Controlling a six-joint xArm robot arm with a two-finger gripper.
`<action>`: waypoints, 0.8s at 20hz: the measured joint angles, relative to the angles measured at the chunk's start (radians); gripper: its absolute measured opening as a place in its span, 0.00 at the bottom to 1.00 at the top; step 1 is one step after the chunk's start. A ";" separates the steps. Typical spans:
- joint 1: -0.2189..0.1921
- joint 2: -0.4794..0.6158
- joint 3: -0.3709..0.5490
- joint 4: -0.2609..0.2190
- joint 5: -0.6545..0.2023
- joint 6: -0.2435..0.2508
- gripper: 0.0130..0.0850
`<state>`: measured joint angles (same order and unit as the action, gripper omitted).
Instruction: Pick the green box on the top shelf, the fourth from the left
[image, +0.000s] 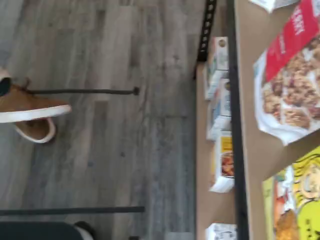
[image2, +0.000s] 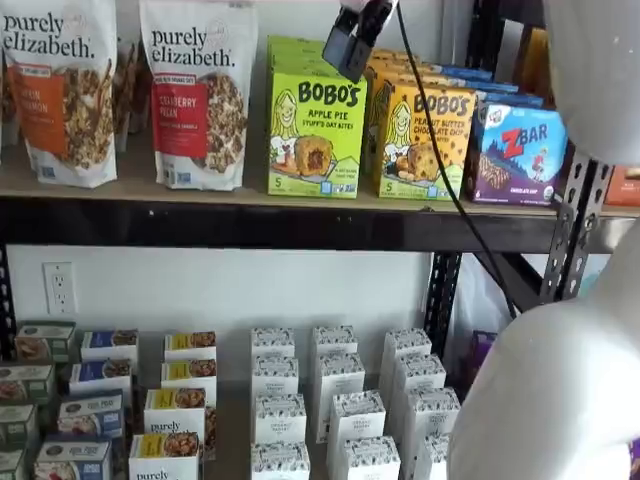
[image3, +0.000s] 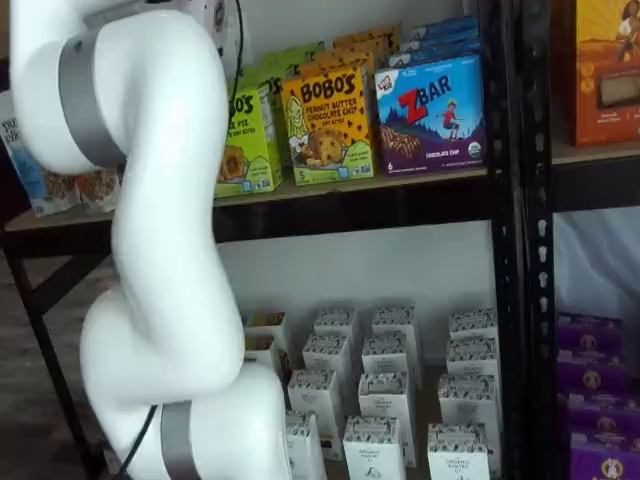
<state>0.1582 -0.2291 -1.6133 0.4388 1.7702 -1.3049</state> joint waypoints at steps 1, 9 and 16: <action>0.003 -0.008 0.013 -0.002 -0.022 0.000 1.00; 0.011 -0.014 0.044 -0.008 -0.118 -0.004 1.00; -0.004 0.016 0.028 -0.008 -0.161 -0.023 1.00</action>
<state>0.1543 -0.2130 -1.5848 0.4303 1.6089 -1.3277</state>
